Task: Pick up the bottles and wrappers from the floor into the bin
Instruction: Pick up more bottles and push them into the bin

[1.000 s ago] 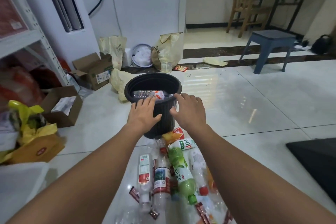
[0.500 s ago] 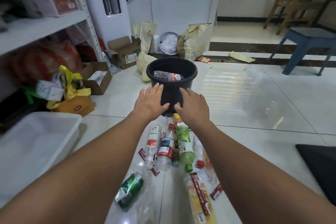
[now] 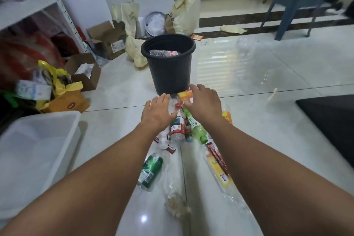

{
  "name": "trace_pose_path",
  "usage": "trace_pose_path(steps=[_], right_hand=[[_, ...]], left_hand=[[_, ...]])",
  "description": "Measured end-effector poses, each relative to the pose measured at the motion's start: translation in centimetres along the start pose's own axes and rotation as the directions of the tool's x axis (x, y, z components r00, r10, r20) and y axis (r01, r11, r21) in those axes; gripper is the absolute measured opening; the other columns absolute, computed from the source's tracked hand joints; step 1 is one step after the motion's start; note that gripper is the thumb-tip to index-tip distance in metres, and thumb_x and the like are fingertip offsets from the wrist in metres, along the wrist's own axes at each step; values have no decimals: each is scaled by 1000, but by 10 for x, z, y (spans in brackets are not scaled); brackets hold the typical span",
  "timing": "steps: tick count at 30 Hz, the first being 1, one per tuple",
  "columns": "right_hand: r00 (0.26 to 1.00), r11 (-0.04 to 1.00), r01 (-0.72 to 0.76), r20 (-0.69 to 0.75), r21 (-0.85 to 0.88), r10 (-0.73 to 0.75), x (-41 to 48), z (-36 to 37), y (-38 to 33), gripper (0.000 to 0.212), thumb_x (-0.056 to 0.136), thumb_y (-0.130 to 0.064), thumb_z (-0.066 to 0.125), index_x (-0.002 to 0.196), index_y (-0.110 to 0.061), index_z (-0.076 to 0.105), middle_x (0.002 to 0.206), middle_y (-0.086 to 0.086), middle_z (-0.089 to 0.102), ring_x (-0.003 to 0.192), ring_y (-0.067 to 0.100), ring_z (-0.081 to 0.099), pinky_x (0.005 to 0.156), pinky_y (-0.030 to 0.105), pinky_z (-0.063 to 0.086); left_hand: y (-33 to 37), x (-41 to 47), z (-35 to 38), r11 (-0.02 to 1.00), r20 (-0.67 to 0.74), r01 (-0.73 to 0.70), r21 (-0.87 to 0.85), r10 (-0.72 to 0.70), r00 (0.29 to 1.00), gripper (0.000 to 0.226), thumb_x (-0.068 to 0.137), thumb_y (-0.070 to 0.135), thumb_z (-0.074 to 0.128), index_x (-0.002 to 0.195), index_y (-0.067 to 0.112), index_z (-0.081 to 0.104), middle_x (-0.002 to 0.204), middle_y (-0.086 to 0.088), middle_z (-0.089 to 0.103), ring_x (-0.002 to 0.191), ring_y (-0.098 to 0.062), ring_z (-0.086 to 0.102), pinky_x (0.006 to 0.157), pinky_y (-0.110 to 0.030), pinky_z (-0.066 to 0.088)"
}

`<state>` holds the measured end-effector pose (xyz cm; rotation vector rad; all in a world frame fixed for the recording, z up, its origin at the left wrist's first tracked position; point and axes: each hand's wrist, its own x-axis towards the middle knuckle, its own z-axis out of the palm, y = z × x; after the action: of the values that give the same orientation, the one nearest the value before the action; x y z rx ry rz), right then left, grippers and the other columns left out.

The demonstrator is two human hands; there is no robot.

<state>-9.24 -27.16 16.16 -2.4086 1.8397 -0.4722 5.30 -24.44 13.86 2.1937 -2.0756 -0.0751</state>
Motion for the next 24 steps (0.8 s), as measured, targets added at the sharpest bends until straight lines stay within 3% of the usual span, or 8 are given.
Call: trace_pose_path(steps=[12,18,24], right_hand=[[998,998,4,70,-60,1,-46,42,25,55,92,-40,49,143,-21,37,140,8,47,125,27,46,104,41,31],[995,998,16,101,-54,-11,-61,75,21,54,91,-40,47,141,-20,39,136,9,50,123,28,47,101,41,33],[989,997,32,145,-76,-21,-71,97,27,49,90,-37,45,135,-19,45,124,9,56,113,29,52,96,39,34]], left_hand=[[20,-48,72,998,88,58,-28,-55,995,66,91,46,44,145,16,22,151,-4,28,136,-25,29,109,-40,24],[11,-97,127,996,218,75,40,-83,972,70,93,49,40,148,16,14,156,-3,17,141,-24,19,113,-40,17],[7,-117,158,999,236,35,32,-42,971,73,93,52,37,150,21,4,158,1,8,143,-22,15,114,-39,14]])
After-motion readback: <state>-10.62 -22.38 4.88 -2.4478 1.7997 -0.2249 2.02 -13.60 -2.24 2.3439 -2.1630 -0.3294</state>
